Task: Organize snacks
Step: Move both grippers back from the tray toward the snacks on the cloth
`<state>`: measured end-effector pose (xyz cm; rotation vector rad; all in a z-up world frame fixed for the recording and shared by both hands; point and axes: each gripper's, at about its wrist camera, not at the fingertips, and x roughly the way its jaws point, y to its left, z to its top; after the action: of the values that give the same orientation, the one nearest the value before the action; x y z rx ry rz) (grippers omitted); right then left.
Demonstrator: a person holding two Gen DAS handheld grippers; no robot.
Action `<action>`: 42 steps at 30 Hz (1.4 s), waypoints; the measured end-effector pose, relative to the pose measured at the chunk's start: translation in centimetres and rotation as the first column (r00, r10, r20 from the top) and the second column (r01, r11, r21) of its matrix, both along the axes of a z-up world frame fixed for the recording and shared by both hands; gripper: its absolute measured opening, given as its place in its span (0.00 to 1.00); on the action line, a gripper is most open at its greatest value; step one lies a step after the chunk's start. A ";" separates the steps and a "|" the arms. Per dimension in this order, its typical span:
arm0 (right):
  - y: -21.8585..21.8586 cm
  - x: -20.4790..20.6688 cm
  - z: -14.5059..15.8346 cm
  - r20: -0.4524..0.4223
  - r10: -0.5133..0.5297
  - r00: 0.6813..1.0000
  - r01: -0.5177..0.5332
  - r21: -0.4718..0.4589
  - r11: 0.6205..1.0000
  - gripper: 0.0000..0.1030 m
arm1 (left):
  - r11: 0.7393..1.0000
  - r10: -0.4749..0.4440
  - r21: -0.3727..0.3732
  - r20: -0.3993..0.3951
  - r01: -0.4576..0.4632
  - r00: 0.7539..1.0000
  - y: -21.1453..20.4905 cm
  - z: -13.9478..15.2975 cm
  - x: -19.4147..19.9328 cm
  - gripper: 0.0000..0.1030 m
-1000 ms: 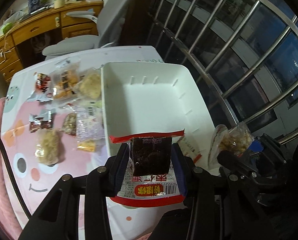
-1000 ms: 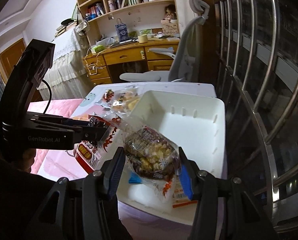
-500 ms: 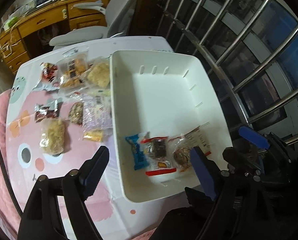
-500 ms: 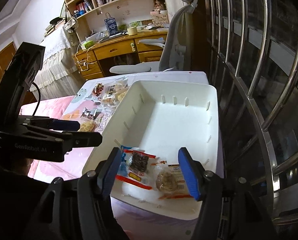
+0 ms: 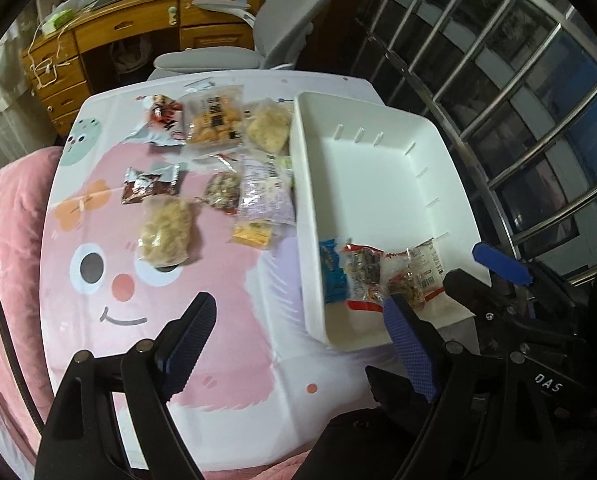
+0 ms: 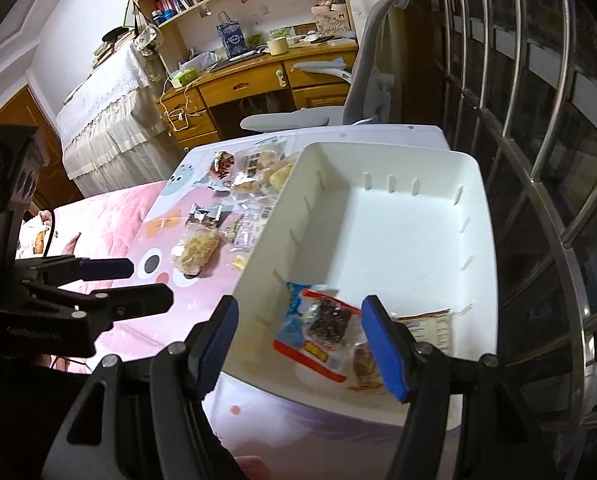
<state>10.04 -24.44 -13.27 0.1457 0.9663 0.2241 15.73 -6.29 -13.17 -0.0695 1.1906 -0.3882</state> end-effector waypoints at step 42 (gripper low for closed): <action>20.0 -0.8 -1.2 -0.132 -0.281 0.951 0.286 0.020 0.958 0.63 | 0.991 -0.126 -0.048 0.008 0.126 0.992 20.4 -0.3 5.9 0.82</action>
<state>9.23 -4.47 -14.42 0.3350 1.0556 -0.0321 21.63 14.13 -13.45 -0.0348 1.1838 -0.5280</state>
